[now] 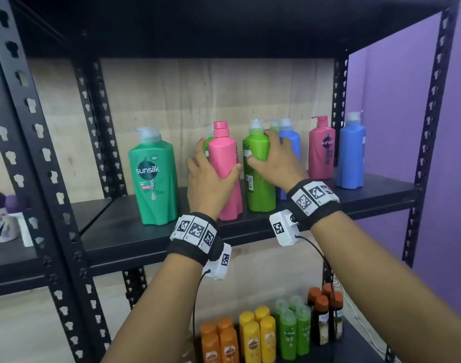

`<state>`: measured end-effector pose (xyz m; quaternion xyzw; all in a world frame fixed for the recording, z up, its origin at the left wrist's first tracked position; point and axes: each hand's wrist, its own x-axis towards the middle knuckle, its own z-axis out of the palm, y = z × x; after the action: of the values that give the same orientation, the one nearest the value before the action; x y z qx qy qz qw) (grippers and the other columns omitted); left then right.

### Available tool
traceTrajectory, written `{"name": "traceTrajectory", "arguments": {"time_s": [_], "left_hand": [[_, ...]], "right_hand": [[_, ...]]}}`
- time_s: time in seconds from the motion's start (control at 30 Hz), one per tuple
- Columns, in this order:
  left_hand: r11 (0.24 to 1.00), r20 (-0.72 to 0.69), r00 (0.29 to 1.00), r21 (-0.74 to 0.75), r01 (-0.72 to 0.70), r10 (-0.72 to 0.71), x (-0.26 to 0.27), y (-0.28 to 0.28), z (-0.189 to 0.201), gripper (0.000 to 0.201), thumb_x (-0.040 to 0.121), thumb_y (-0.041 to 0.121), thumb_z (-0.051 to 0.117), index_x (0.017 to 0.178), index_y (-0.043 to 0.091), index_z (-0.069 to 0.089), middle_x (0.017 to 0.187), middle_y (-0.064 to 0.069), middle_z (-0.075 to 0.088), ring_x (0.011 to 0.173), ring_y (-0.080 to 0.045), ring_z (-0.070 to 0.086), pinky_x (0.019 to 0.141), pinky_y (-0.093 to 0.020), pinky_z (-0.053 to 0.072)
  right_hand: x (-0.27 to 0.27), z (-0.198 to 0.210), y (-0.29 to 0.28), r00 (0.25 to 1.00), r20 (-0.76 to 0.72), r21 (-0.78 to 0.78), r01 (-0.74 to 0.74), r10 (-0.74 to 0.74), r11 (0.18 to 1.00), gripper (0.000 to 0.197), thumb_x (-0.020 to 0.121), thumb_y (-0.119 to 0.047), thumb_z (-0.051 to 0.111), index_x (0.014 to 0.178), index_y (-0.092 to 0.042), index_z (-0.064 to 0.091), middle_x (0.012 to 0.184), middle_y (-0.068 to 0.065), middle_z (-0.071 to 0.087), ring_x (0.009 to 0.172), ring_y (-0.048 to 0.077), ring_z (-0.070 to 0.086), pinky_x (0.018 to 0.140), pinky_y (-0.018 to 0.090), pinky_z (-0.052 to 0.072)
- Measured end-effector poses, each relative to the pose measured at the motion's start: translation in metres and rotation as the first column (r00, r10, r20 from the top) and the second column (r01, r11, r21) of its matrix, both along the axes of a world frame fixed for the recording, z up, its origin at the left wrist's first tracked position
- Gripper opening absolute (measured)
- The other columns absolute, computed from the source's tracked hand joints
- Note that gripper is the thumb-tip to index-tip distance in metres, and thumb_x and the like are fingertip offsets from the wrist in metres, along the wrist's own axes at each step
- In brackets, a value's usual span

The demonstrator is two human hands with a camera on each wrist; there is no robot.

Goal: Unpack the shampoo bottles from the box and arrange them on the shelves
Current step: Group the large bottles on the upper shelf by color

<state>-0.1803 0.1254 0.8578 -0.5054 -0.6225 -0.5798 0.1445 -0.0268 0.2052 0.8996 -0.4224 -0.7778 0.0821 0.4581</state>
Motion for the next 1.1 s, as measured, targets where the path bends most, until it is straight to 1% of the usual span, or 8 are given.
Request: {"name": "traceTrajectory", "arguments": {"time_s": [0.17,0.3,0.37,0.57,0.7,0.83,0.93,1.1], "left_hand": [[0.991,0.197,0.972,0.040,0.125,-0.130,0.006,0.009,-0.008,0.085,0.079,0.060,0.074,0.147,0.023,0.038,0.122,0.000,0.038,0.119,-0.028,0.053,0.104,-0.042,0.045],[0.962,0.384,0.882,0.105,0.252,-0.273,0.016,0.015,-0.022,0.079,0.074,0.068,0.073,0.133,0.022,0.049,0.121,-0.004,0.056,0.108,-0.023,0.062,0.095,-0.048,0.055],[0.961,0.399,0.875,0.148,0.235,-0.275,0.020,0.016,-0.029,0.067,0.079,0.065,0.073,0.130,0.026,0.052,0.117,-0.002,0.063,0.104,-0.020,0.065,0.092,-0.049,0.057],[0.977,0.347,0.925,0.192,0.092,-0.155,0.030,0.012,-0.033,0.079,0.077,0.071,0.073,0.137,0.025,0.047,0.124,0.000,0.058,0.106,-0.018,0.060,0.091,-0.039,0.052],[0.967,0.306,0.934,0.225,0.118,-0.185,0.041,0.011,-0.034,0.079,0.080,0.068,0.072,0.138,0.024,0.044,0.126,0.000,0.051,0.101,-0.011,0.053,0.083,-0.030,0.043],[0.950,0.305,0.921,0.266,0.164,-0.245,0.061,0.014,-0.037,0.083,0.078,0.072,0.069,0.141,0.025,0.043,0.126,0.003,0.050,0.109,-0.013,0.056,0.086,-0.030,0.048],[0.938,0.292,0.918,0.299,0.177,-0.266,0.083,0.019,-0.039,0.080,0.080,0.068,0.073,0.140,0.024,0.045,0.127,0.003,0.052,0.108,-0.006,0.056,0.084,-0.022,0.048],[0.898,0.308,0.878,0.362,0.249,-0.367,0.129,0.038,-0.037,0.080,0.076,0.069,0.071,0.137,0.023,0.048,0.127,0.002,0.058,0.115,-0.017,0.059,0.097,-0.035,0.051]], "right_hand": [[-0.002,-0.013,0.005,0.967,-0.179,-0.015,-0.189,0.183,0.982,0.078,0.088,-0.051,0.069,0.152,-0.037,0.027,0.142,0.008,0.046,0.127,0.027,0.053,0.099,0.029,0.038],[-0.010,-0.039,0.004,0.791,-0.524,-0.157,-0.454,0.315,0.877,0.093,0.078,-0.071,0.072,0.153,-0.043,0.024,0.141,-0.012,0.057,0.125,0.012,0.060,0.109,0.044,0.048],[-0.011,-0.050,0.005,0.760,-0.569,-0.185,-0.491,0.314,0.852,0.092,0.071,-0.082,0.069,0.149,-0.047,0.033,0.133,-0.018,0.063,0.120,0.008,0.063,0.107,0.046,0.050],[-0.007,-0.065,0.001,0.705,-0.608,-0.079,-0.510,0.364,0.856,0.062,0.086,-0.070,0.064,0.141,-0.045,0.049,0.122,-0.024,0.068,0.114,0.003,0.066,0.104,0.045,0.053],[0.002,-0.068,-0.008,0.651,-0.661,0.011,-0.489,0.373,0.872,0.048,0.091,-0.060,0.065,0.135,-0.041,0.056,0.119,-0.021,0.070,0.111,0.003,0.068,0.102,0.045,0.054],[0.021,-0.072,-0.013,0.631,-0.688,0.057,-0.445,0.358,0.894,0.047,0.086,-0.069,0.065,0.128,-0.048,0.058,0.117,-0.021,0.071,0.109,0.002,0.068,0.100,0.044,0.055],[0.044,-0.078,-0.008,0.628,-0.704,0.086,-0.386,0.330,0.918,0.053,0.082,-0.078,0.063,0.129,-0.052,0.056,0.117,-0.019,0.071,0.108,0.003,0.069,0.097,0.045,0.056],[0.095,-0.076,0.012,0.630,-0.726,0.107,-0.291,0.274,0.951,0.058,0.083,-0.079,0.062,0.132,-0.049,0.055,0.118,-0.018,0.071,0.108,0.006,0.070,0.097,0.048,0.056]]}}
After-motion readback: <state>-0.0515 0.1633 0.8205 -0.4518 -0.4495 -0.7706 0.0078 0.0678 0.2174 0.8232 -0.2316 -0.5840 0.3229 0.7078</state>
